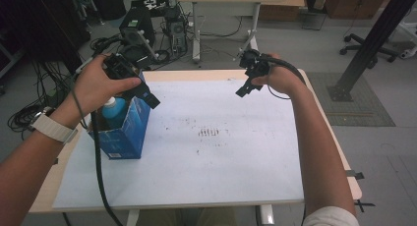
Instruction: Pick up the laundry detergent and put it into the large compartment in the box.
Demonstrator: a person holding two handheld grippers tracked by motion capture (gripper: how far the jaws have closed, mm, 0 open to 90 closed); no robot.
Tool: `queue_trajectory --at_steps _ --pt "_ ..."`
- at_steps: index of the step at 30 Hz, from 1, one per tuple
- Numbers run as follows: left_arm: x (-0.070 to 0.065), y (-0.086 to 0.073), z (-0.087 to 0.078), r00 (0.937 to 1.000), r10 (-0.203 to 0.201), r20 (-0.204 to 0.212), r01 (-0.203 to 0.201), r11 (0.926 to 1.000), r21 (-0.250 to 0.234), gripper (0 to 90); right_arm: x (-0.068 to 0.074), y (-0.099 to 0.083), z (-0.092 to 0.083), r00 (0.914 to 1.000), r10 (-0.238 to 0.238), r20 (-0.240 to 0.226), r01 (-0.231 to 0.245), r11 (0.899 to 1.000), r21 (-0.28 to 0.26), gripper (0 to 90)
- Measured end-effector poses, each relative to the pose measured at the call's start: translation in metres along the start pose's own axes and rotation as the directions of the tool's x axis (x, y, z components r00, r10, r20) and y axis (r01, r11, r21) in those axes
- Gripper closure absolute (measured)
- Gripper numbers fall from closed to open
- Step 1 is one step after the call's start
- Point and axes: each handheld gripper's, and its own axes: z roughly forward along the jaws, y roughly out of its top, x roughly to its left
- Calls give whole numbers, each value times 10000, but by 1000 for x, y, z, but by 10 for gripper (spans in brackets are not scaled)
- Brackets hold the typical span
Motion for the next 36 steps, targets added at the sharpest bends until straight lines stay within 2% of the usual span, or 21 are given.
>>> queue_trajectory --at_steps 6,13,19,24,29,36 --pt "-5 0 4 9996 261 126 -262 9996 55 98 0 -1 -2 10000 53 27 -53 10000 -23 83" --pt "-13 2 7 9957 911 196 -914 9957 155 97 1 0 -1 10000 26 32 -26 10000 -57 81" --pt "-20 1 12 9928 1134 379 -1137 9935 69 97 1 -2 -3 10000 67 57 -66 10000 -63 81" --pt "-25 1 19 9883 1471 415 -1479 9889 160 98 1 -2 -3 10000 69 69 -68 10000 -67 81" --pt "-32 1 22 9793 1933 603 -1943 9809 108 97 0 -3 -1 10000 84 51 -84 9999 -62 82" --pt "-35 1 26 9764 2054 671 -2067 9783 123 98 1 -2 0 10000 28 7 -28 10000 -91 81"
